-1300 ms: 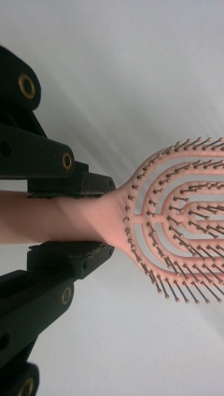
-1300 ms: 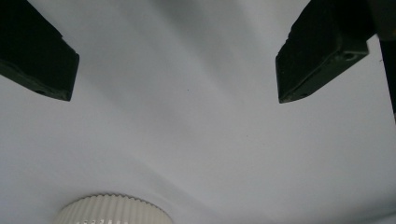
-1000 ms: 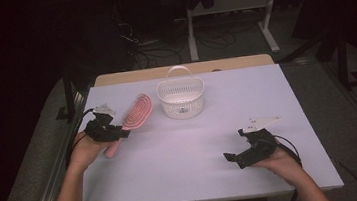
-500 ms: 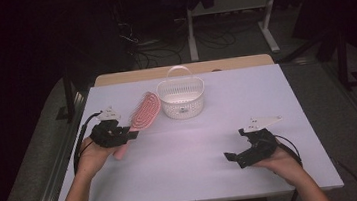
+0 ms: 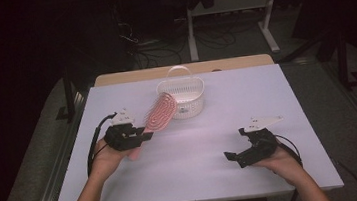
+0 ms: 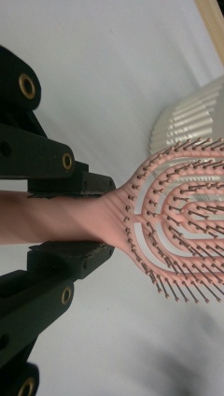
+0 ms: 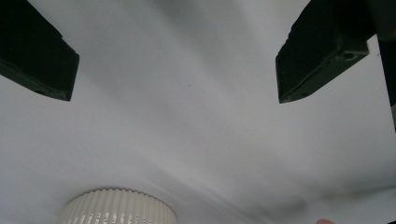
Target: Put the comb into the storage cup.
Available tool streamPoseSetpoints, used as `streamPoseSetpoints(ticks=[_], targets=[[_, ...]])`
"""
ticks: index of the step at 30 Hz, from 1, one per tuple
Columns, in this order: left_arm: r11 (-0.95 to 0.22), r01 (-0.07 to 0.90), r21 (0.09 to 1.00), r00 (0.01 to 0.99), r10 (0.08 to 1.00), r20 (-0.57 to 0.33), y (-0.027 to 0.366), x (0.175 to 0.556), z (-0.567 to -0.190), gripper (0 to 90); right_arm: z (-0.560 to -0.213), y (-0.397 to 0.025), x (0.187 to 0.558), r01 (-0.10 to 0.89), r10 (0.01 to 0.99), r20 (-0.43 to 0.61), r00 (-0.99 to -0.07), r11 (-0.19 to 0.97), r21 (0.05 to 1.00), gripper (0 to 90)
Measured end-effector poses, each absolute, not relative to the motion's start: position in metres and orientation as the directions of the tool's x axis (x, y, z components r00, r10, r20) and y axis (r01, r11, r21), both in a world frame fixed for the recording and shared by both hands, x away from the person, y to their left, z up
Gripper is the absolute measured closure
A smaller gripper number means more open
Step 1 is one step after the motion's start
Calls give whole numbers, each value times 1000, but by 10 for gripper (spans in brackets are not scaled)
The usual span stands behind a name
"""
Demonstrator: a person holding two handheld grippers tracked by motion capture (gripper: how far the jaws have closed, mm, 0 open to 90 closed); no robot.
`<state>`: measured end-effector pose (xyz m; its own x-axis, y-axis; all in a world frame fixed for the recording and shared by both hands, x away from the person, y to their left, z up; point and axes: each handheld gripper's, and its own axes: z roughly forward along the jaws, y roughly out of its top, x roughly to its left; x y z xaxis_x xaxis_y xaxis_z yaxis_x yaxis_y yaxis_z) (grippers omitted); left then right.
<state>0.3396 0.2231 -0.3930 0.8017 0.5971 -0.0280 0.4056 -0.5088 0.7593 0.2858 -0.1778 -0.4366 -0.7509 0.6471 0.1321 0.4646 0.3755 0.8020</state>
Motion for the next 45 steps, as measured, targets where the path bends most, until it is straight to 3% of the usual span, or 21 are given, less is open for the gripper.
streamPoseSetpoints(ticks=[17, 45], targets=[[-463, 339, 819, 837, 547, -37, 186, 329, -404, 707, -436, -177, 285, 461, 646, 135, -751, 367, 808, 0], [-445, 299, 844, 850, 526, -24, 169, 318, -420, 706, -418, -168, 296, 462, 620, 194, -760, 305, 833, 0]])
